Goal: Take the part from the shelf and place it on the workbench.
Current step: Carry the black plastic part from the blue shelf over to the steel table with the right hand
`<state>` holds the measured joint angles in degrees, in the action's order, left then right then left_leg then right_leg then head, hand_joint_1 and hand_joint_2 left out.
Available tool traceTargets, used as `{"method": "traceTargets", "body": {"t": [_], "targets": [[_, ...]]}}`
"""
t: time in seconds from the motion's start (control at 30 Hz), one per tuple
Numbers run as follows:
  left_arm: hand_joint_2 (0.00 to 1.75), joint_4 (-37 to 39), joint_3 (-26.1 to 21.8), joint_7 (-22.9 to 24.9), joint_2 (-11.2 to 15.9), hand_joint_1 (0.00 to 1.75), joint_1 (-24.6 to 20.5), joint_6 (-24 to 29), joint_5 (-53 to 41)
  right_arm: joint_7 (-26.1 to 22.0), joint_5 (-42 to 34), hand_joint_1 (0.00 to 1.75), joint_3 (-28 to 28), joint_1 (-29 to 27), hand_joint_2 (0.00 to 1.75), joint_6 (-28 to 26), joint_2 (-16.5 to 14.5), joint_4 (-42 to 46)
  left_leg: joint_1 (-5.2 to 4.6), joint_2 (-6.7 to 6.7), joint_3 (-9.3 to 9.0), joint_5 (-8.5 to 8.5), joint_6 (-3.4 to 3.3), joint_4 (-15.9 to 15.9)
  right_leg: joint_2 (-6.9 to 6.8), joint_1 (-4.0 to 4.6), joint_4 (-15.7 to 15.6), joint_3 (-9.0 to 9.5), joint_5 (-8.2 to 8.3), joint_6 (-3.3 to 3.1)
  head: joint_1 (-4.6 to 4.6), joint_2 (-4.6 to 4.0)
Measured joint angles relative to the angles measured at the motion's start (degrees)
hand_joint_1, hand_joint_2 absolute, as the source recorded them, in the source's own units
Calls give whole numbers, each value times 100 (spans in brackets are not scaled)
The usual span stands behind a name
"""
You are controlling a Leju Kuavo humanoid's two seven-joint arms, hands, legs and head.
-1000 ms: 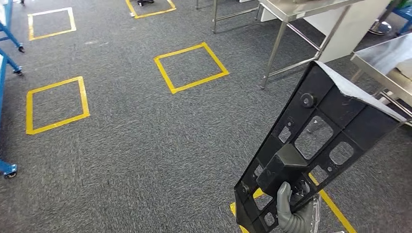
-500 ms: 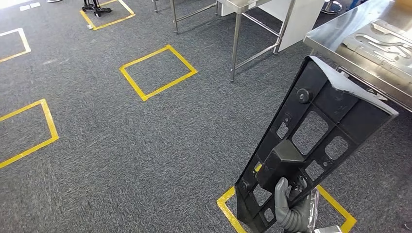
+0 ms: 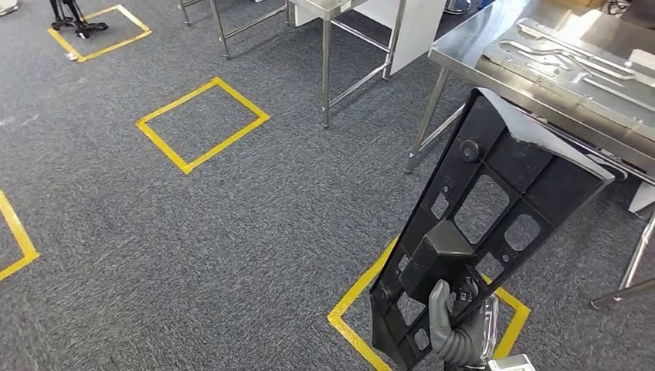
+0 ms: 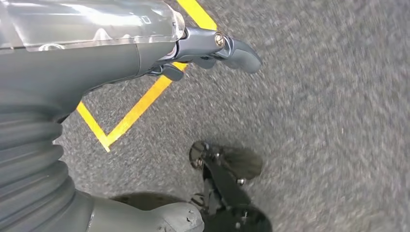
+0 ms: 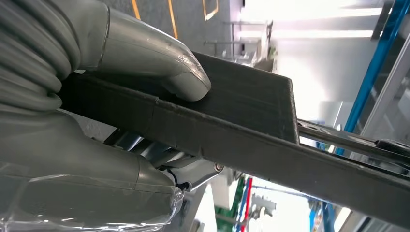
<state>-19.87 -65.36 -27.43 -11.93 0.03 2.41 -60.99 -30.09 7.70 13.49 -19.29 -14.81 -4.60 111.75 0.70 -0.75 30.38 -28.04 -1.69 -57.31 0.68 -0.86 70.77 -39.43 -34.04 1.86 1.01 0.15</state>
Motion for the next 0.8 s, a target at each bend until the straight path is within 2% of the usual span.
{"method": "traceTargets", "body": {"t": [0.03,0.07,0.1,0.13,0.2,0.23,0.27,0.33,0.37,0.4,0.47,0.5,0.53,0.57,0.6,0.63,0.7,0.73,0.77,0.8], "targets": [[175,0,-1,-2,0,0,3,0,-9,15,-5,175,-1,-10,175,9,7,0,-5,-85,0,-6,0,-2,-24,-10,257,-119,-77,17,0,0],[175,0,-1,-3,-1,0,2,-1,-19,30,-12,175,-2,-22,175,21,14,1,-8,-167,-4,-15,4,-3,-39,-17,320,-142,-45,28,1,1],[175,0,-1,-4,-2,0,-1,-1,-25,41,-17,175,-4,-30,175,37,21,4,-8,-243,-15,-27,13,-5,-64,-20,156,-47,88,31,2,1],[175,0,-1,-5,-4,0,-5,-1,-28,48,-20,175,-7,-35,175,55,26,9,-9,-313,-35,-43,28,-7,-136,-18,-199,151,284,21,2,1],[175,0,-4,-8,-8,0,-8,-1,-34,56,-24,175,-9,-32,175,81,32,29,-32,-432,-81,-86,80,-18,-441,28,-953,559,552,-45,-1,0],[175,0,-8,-9,-8,0,-10,-1,-38,61,-25,175,-9,-30,175,91,33,40,-47,-486,-101,-105,110,-23,-546,57,-1164,666,600,-86,-5,0],[175,0,-13,-9,-8,0,-16,0,-44,69,-27,175,-10,-29,175,99,36,51,-61,-541,-117,-122,137,-25,-587,84,-1240,691,594,-122,-10,1],[175,0,-25,-10,-8,0,-34,3,-64,89,-30,175,-17,-39,175,127,39,67,-65,-633,-146,-156,191,-26,-435,81,-1253,674,613,-180,-17,2],[175,0,-32,-12,-8,0,-42,5,-74,99,-33,175,-25,-47,175,148,40,80,-55,-562,-144,-209,222,-70,-365,63,-1269,675,625,-211,-23,2],[175,0,-39,-14,-8,0,-44,8,-81,107,-39,175,-32,-53,175,170,40,92,-42,-423,-98,-318,251,-209,-295,42,-1285,679,640,-247,-32,1],[175,0,-54,-17,-8,0,-35,10,-91,117,-55,175,-44,-60,175,211,40,116,-15,-84,155,-673,288,-821,-161,22,-1296,682,653,-296,-51,1],[175,0,-59,-17,-9,0,-27,10,-94,121,-64,175,-49,-61,175,229,40,120,-9,-6,342,-855,297,-1229,-84,22,-1291,679,653,-307,-55,1],[175,0,-63,-17,-9,0,-20,10,-99,124,-70,175,-55,-66,175,244,40,123,-6,19,500,-956,304,-1553,-1,23,-1284,678,652,-310,-56,1],[175,0,-66,-17,-9,0,-15,11,-100,126,-74,175,-62,-71,175,255,40,125,-4,26,582,-940,307,-1693,86,23,-1274,678,651,-311,-56,0],[175,-1,-72,-2,-9,0,-17,30,-42,130,-77,175,-69,-74,175,263,40,125,0,33,567,-804,304,-1609,180,21,-1258,680,648,-308,-57,0],[175,-10,-109,44,-15,0,-28,70,134,132,-75,175,-76,-78,175,264,40,129,8,69,449,-575,297,-1300,268,17,-1240,683,642,-299,-57,1],[175,-121,-363,227,-86,0,-68,148,837,131,-60,175,-92,-104,175,256,37,157,37,328,144,-214,269,-536,428,15,-1188,665,622,-260,-56,1],[175,-241,-597,344,-155,0,-87,146,1242,125,-45,175,-104,-130,175,253,35,185,43,451,55,-149,254,-305,496,12,-1169,641,621,-226,-55,1],[175,-376,-835,441,-233,0,-104,114,1541,121,-30,175,-115,-163,175,260,31,217,43,532,17,-153,235,-203,561,11,-1160,613,628,-189,-56,1],[175,-520,-1065,510,-307,0,-119,73,1734,128,-13,175,-126,-194,175,278,27,249,28,516,11,-159,213,-178,627,9,-1161,587,645,-146,-56,1]]}}
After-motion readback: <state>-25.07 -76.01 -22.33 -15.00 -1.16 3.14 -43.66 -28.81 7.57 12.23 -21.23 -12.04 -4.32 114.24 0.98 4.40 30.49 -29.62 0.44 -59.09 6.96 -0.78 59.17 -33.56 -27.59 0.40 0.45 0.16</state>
